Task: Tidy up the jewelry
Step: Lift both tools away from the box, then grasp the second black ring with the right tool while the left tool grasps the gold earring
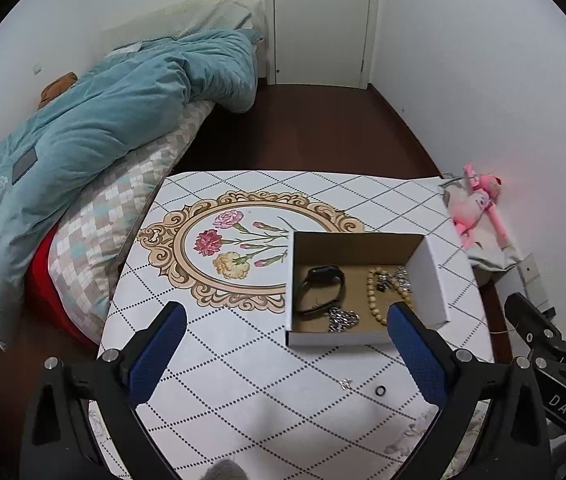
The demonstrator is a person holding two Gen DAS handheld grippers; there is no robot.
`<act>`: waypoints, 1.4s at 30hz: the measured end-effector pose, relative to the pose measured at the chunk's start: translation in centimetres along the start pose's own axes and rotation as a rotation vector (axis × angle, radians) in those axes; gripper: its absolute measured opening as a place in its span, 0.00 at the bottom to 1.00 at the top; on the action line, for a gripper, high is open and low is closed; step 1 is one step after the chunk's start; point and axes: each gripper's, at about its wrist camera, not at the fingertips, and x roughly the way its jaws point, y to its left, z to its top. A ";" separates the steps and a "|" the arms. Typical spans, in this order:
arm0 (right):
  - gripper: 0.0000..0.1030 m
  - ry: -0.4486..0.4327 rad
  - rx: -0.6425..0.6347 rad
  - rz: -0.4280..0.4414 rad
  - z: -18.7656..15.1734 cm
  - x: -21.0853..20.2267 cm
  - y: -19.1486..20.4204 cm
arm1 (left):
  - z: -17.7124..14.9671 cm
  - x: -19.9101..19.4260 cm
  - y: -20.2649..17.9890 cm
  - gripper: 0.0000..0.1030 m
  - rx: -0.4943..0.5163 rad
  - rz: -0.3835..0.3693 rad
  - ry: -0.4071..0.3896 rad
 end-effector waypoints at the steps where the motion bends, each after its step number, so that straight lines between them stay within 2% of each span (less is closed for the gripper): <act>1: 0.99 -0.008 0.001 -0.002 0.0 -0.5 0.0 | 0.0 -0.3 0.0 1.00 -0.001 -0.002 -0.004; 9: 0.99 -0.044 0.024 0.004 -0.1 -3.1 -0.6 | -0.1 -2.6 -0.2 1.00 0.000 -0.010 -0.034; 13: 0.99 -0.009 0.038 0.036 -0.8 -2.7 -0.7 | -1.0 -2.0 0.1 1.00 -0.007 0.010 -0.011; 17: 0.99 0.082 0.008 0.069 -3.2 0.3 0.1 | -3.2 0.6 0.6 0.99 -0.001 0.057 0.047; 22: 0.99 0.215 -0.042 0.119 -7.7 5.9 2.2 | -6.9 5.5 1.6 0.99 0.002 0.101 0.208; 26: 0.81 0.269 -0.069 0.159 -10.2 8.8 4.0 | -9.4 8.1 2.2 0.99 -0.001 0.124 0.287; 31: 0.71 0.289 -0.104 0.194 -11.6 10.8 5.9 | -11.0 9.9 3.2 0.99 -0.002 0.147 0.333; 34: 0.59 0.311 -0.123 0.209 -12.1 11.9 7.1 | -11.4 10.4 3.7 0.99 -0.004 0.147 0.347; 37: 0.53 0.258 -0.158 0.184 -12.4 11.7 8.0 | -11.5 10.5 3.7 0.99 0.010 0.146 0.343; 38: 0.45 0.245 -0.159 0.182 -12.5 11.6 8.1 | -11.4 10.6 3.6 0.99 0.013 0.144 0.341; 40: 0.17 0.234 -0.170 0.182 -12.4 11.4 8.4 | -11.2 10.6 3.4 0.99 0.022 0.131 0.330; 41: 0.12 0.237 -0.171 0.184 -12.3 11.4 8.4 | -11.1 10.6 3.1 0.99 0.027 0.124 0.324; 42: 0.12 0.243 -0.167 0.194 -12.2 11.4 8.2 | -10.9 10.5 2.7 0.99 0.037 0.111 0.314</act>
